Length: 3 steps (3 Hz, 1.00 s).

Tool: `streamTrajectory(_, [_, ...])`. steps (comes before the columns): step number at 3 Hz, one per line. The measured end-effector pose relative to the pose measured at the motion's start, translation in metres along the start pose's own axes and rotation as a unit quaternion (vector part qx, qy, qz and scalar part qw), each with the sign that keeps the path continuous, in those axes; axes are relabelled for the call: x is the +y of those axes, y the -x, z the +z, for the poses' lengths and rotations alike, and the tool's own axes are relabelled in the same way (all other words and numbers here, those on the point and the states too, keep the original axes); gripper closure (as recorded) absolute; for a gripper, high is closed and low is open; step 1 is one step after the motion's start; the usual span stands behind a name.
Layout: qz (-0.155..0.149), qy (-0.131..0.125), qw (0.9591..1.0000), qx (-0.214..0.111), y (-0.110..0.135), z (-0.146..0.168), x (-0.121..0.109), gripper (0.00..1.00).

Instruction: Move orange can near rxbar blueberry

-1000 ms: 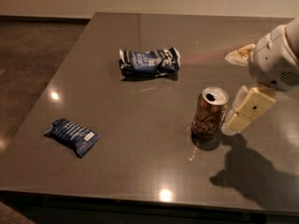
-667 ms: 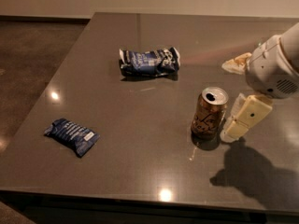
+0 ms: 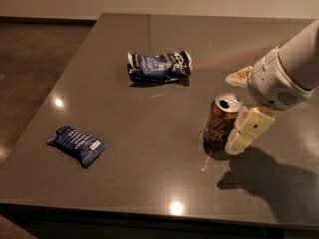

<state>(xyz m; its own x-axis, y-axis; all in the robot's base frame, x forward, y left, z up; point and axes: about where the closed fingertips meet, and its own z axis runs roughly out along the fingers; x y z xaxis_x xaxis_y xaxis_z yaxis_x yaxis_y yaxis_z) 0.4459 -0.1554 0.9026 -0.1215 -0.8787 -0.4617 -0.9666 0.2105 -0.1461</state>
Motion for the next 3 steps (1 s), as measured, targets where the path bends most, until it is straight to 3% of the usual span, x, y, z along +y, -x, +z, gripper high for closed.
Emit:
streamTrajectory(1, [0.002,0.015,0.9997,-0.021,0.0087,0.0047,-0.0052,0.01])
streamTrajectory(3, [0.015,0.030,0.9989,-0.033,0.0090,0.0067,-0.0078,0.45])
